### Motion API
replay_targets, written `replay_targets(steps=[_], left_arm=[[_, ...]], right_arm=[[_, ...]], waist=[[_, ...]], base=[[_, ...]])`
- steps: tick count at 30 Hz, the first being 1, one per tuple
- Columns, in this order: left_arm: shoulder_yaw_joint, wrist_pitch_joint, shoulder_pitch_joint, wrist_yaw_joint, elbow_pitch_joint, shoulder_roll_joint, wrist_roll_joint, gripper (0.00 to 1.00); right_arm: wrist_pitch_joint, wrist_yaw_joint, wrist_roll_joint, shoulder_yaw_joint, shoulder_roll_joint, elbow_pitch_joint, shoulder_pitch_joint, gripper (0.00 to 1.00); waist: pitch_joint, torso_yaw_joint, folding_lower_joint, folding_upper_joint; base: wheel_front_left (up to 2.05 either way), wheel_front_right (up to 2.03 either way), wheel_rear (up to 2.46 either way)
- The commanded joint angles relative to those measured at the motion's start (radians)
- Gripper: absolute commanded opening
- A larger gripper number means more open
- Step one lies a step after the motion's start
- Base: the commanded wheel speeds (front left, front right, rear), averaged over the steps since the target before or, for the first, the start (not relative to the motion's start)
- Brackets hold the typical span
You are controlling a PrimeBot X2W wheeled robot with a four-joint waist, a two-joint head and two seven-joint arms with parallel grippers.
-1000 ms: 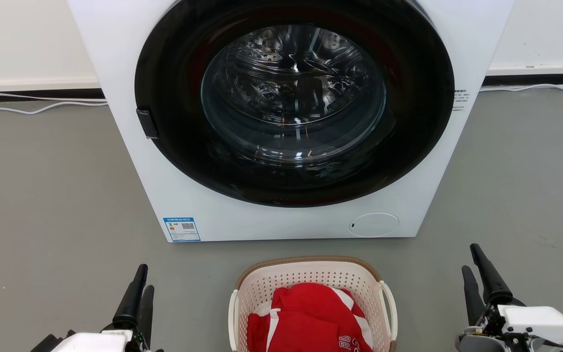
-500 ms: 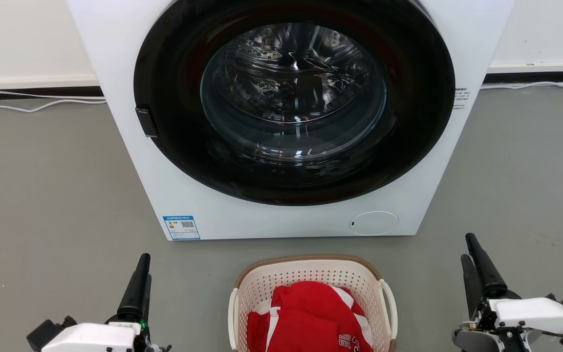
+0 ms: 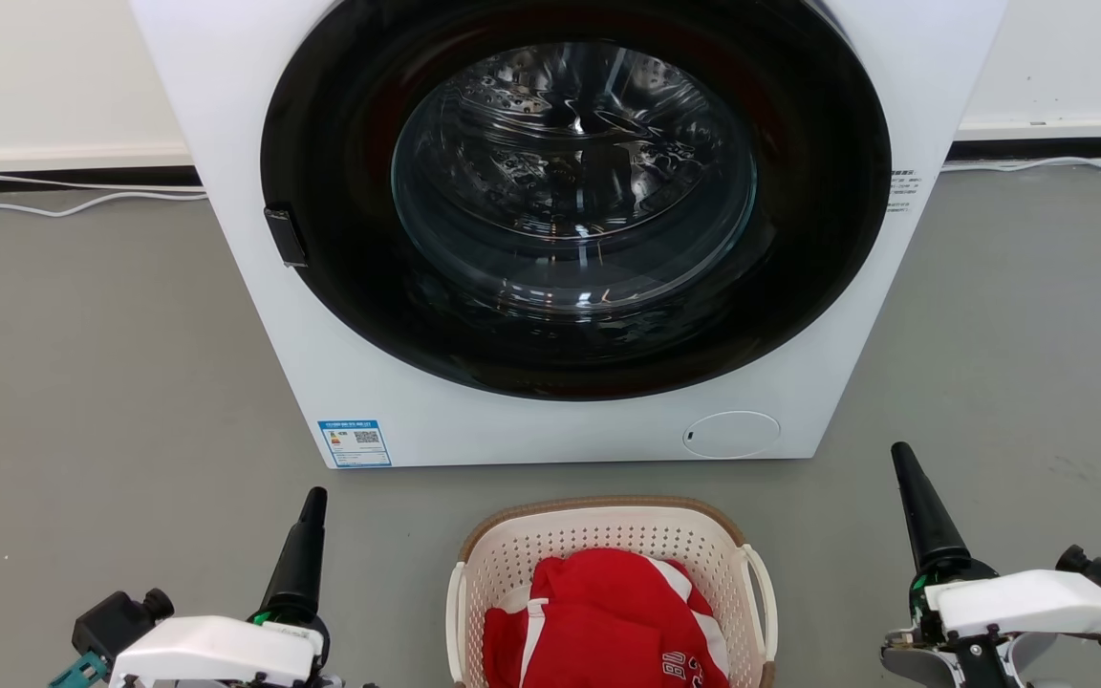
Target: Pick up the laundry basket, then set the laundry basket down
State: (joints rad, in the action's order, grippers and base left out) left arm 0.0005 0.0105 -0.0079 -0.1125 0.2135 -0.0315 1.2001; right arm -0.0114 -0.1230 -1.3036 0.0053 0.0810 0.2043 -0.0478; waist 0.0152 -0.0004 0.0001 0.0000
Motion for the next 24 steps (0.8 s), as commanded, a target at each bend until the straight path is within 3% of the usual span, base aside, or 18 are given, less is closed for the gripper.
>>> replay_targets(steps=[1, 9, 24], left_arm=[[0.002, 0.013, -0.052, 0.012, -0.04, -0.006, -0.053, 1.0], [-0.028, 0.037, -0.054, 0.034, -0.066, -0.007, -0.205, 1.0], [-0.053, 0.082, -0.057, 0.063, -0.093, -0.01, -0.376, 1.0]], right_arm=[[-0.016, -0.003, 0.047, 0.017, 0.014, -0.04, -0.053, 1.0], [-0.04, -0.003, 0.211, 0.033, 0.02, -0.054, -0.056, 1.0], [-0.084, -0.004, 0.434, 0.044, 0.016, -0.073, -0.058, 1.0]], waist=[[-0.001, 0.0, -0.0001, 0.0], [-0.001, 0.001, -0.0001, 0.0], [0.0, 0.001, -0.0001, 0.0]], base=[[0.0, 0.0, 0.0], [0.0, 0.0, 0.0], [0.0, 0.0, 0.0]])
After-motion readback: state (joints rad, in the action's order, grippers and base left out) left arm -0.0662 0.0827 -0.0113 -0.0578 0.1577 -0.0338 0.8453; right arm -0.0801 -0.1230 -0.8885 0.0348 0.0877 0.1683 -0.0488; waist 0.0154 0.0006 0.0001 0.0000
